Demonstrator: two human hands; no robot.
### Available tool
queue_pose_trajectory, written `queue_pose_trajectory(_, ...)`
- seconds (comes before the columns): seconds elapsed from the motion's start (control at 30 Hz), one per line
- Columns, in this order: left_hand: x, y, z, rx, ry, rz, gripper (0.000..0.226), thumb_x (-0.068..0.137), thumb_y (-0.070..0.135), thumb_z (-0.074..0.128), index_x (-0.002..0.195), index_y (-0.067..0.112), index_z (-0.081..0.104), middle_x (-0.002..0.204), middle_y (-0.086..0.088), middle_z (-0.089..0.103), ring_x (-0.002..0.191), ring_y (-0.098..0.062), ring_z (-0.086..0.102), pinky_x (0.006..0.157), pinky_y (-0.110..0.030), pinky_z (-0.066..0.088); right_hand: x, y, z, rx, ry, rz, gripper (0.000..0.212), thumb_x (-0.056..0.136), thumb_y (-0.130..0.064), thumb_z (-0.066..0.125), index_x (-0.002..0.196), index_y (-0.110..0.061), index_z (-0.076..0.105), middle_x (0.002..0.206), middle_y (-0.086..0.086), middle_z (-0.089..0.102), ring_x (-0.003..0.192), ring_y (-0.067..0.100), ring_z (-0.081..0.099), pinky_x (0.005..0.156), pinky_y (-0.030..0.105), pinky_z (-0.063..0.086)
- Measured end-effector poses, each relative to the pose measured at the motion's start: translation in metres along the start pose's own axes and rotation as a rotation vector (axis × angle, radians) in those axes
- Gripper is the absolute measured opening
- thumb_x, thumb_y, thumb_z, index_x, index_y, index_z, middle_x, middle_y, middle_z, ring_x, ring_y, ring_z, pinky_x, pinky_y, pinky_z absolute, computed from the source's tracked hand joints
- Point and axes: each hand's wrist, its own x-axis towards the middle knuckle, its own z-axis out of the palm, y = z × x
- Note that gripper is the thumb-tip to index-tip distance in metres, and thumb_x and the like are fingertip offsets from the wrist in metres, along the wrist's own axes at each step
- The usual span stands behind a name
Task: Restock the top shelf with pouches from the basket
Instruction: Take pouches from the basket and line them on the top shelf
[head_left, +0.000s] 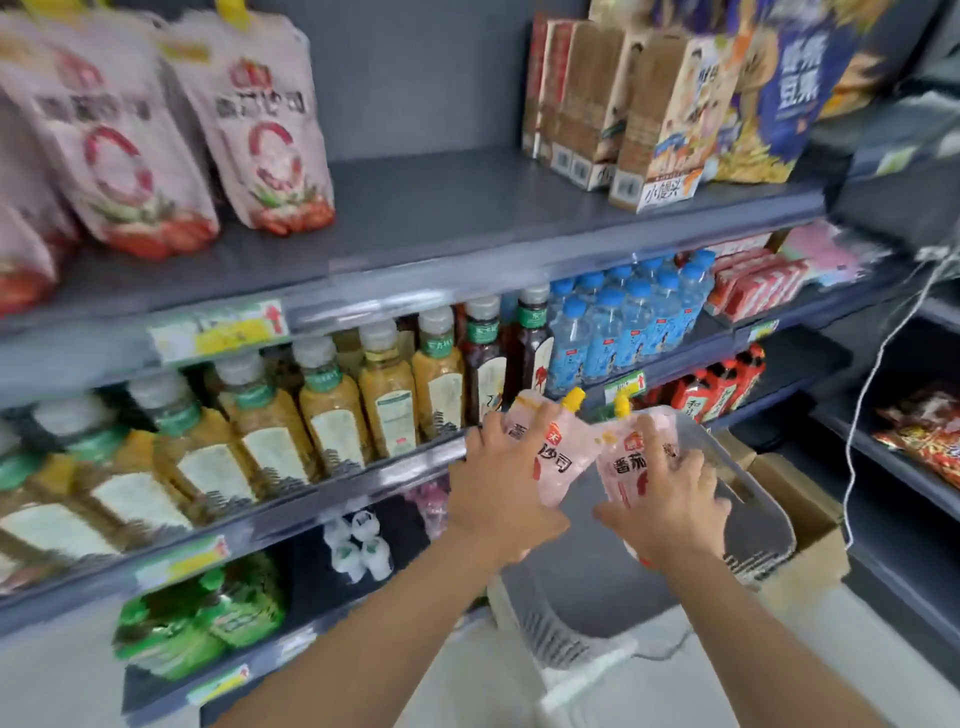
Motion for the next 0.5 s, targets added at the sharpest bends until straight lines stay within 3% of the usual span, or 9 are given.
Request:
queue_pose_trajectory(0.23,-0.065,-0.05,-0.099,0.007,0.245,-0.003,0.113,0.059,0.052,0.071,0.147,0.048,0.0,0.134,-0.006,0.024,0.123,-0.028,0.028,0.093,-0.039,0.043,-0.061,-0.08,-0.07,0.342,0.259,-0.08,0.115,0.059,-0.049,0.079,0.147,-0.042,0.005,0.132,0.02,0.036,0.123,0.04,0.038,0.1,0.053,0.037)
queue_pose_trajectory(0.4,-0.08,-0.069,-0.177,-0.078,0.572,0.009,0.108,0.056,0.049,0.073,0.146,0.047,0.014,0.127,-0.003,0.025,0.116,-0.027,0.031,0.093,-0.038,0.043,-0.071,-0.139,-0.121,0.472,0.445,-0.258,0.112,0.06,-0.043,0.078,0.149,-0.035,0.012,0.128,0.021,0.037,0.119,0.039,0.038,0.1,0.048,0.037)
queue_pose_trajectory(0.5,-0.073,-0.076,-0.222,-0.142,0.755,-0.01,0.109,0.059,0.045,0.075,0.146,0.05,0.01,0.132,-0.005,0.022,0.118,-0.026,0.028,0.097,-0.038,0.038,-0.066,-0.171,-0.148,0.566,0.497,-0.362,0.112,0.059,-0.045,0.077,0.148,-0.039,0.01,0.127,0.017,0.035,0.116,0.037,0.038,0.098,0.051,0.041)
